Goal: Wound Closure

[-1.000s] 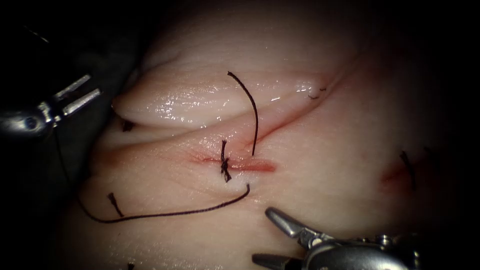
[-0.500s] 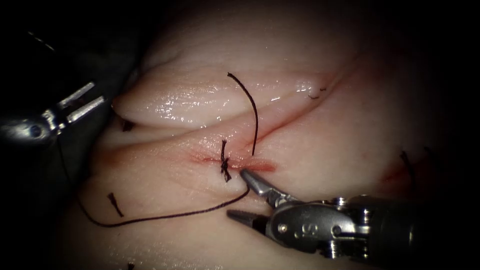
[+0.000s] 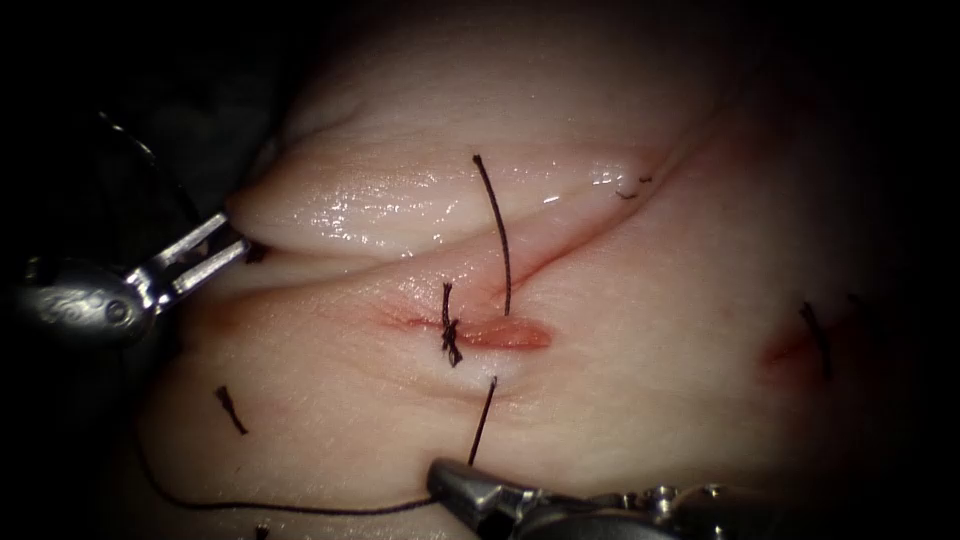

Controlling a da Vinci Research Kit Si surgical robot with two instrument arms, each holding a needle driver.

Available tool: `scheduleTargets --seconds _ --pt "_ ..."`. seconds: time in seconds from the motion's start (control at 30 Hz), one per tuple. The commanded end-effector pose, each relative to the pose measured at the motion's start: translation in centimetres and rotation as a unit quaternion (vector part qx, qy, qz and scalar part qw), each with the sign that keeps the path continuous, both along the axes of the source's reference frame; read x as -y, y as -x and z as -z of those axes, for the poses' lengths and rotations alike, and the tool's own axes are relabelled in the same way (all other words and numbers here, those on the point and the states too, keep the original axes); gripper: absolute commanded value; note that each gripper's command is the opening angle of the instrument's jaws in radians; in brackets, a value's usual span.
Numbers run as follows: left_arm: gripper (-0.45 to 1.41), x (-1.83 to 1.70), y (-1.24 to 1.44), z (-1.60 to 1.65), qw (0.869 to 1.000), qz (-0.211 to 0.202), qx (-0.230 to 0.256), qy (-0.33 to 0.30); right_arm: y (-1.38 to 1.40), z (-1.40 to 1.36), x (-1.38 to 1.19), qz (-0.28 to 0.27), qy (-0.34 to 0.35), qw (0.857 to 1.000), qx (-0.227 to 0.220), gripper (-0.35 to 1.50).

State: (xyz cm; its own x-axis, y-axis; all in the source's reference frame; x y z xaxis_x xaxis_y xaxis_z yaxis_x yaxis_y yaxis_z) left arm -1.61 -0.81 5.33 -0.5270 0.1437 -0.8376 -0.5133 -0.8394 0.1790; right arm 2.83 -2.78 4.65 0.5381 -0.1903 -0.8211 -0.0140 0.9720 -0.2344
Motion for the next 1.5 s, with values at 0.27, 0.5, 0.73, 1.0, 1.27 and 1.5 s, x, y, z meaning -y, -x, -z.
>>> scheduleTargets --seconds 0.27,0.5,0.73,1.0,1.27,1.5 --pt "-0.45 -0.1 0.22 -0.03 1.0 -0.009 0.002 -0.01 0.05 0.0 -0.12 -0.035 -0.093 0.995 -0.016 1.41" --pt "-0.45 -0.24 0.3 -0.17 1.0 -0.002 0.003 -0.016 0.64 0.13 -0.5 -0.04 -0.117 0.992 -0.002 1.48" --pt "-0.45 -0.14 0.46 -0.28 1.0 -0.015 0.0 -0.024 0.61 -0.1 -0.92 -0.093 -0.16 0.982 0.025 1.3" --pt "-0.45 -0.12 0.48 -0.29 1.0 -0.018 0.001 -0.024 0.37 -0.7 -1.47 -0.296 -0.345 0.89 -0.04 1.28" --pt "-0.45 -0.11 0.49 -0.29 1.0 -0.02 0.001 -0.024 0.11 -0.91 -1.62 -0.333 -0.379 0.862 -0.046 1.31" --pt "-0.45 -0.1 0.5 -0.29 0.999 -0.023 0.0 -0.025 -0.06 -1.16 -1.75 -0.33 -0.382 0.863 -0.028 0.98"
